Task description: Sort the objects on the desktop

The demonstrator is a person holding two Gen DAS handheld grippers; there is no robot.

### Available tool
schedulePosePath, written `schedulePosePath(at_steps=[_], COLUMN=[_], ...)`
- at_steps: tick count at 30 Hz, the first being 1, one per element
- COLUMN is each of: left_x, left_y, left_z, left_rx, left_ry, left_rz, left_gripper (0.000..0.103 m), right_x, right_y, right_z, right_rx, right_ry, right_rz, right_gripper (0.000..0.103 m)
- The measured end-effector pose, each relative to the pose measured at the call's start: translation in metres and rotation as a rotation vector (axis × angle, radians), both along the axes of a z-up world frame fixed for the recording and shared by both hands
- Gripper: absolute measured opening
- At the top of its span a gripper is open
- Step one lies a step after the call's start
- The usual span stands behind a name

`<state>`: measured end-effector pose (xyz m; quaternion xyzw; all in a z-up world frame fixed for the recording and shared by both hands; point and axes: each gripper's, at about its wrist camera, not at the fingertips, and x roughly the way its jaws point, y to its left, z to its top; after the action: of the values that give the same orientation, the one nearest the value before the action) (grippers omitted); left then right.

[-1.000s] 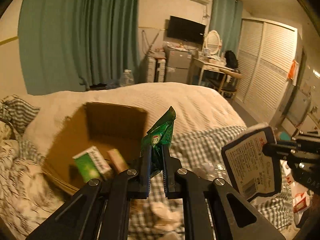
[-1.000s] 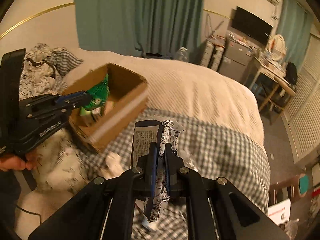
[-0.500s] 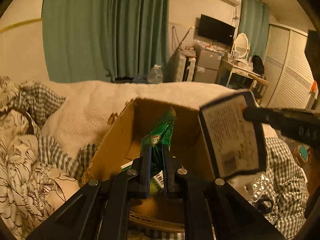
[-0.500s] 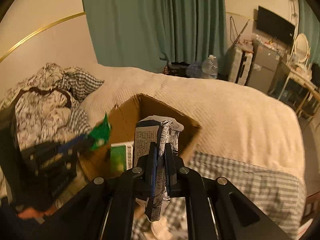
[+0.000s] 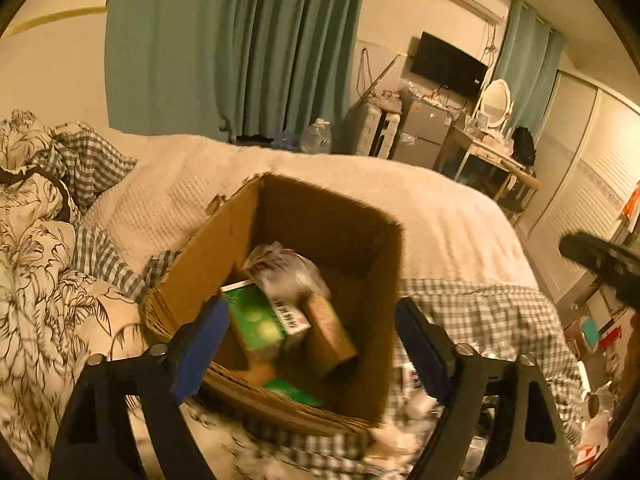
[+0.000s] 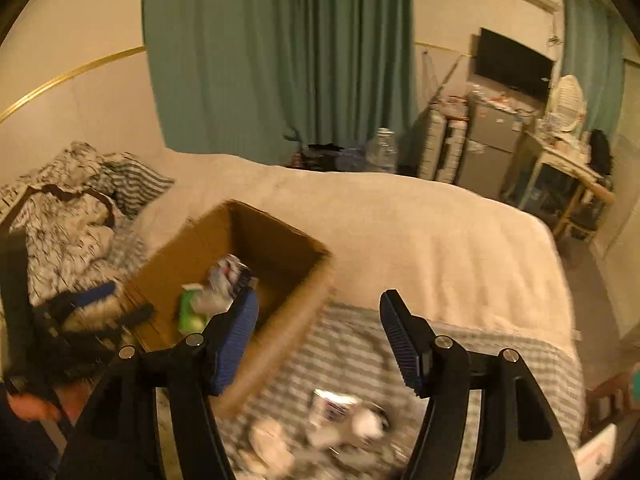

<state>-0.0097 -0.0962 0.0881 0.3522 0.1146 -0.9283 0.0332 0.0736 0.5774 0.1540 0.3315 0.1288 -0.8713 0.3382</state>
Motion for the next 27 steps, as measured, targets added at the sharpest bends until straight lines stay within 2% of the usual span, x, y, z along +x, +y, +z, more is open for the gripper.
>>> schedulePosePath(at_steps=[4,8,11,16,18,21,27], left_x=[0.02,0.028,0.027,0.015,0.008,-0.006,-0.03], left_y=[0.047,0.099,0.132,0.168,0.177,0.189,0.213], left_z=[0.011,-0.014,-0.049,-0.107,-0.122,-0.141,-0.17], left_rx=[0.003,-0.003,0.011,0.022,0.018,-0.001,-0.044], left_ry=[0.042,0.008,-0.049,-0.15,-0.17,-0.195,-0.197], left_rz=[-0.047,-0.091,-0.126,-0.151,-0.158,-0.183,-0.259], left_gripper=[0.101,0.103,0.103,0.103,0.103,0.103,0.103], right_x=[0.011,0.021,0.018,0.004,0.001,-0.004,-0.021], right_y=[0.057,0.104,0.131,0.165,0.172,0.176,0.18], right_z=[0.007,-0.014,-0.051,-0.134,-0.169,-0.204,-0.251], right_rx=[0.035,0.084,0.118,0.176,0.206,0.237,0.246], right_ry=[0.008,-0.003,-0.071,-0.231,-0.289,-0.347,-0.459], right_rz=[-0.048,-0.076,-0.093,-0.098,-0.088,-0.065,-0.028], right_gripper=[0.064,0.071,0.072,0.072,0.071,0.071,0.071])
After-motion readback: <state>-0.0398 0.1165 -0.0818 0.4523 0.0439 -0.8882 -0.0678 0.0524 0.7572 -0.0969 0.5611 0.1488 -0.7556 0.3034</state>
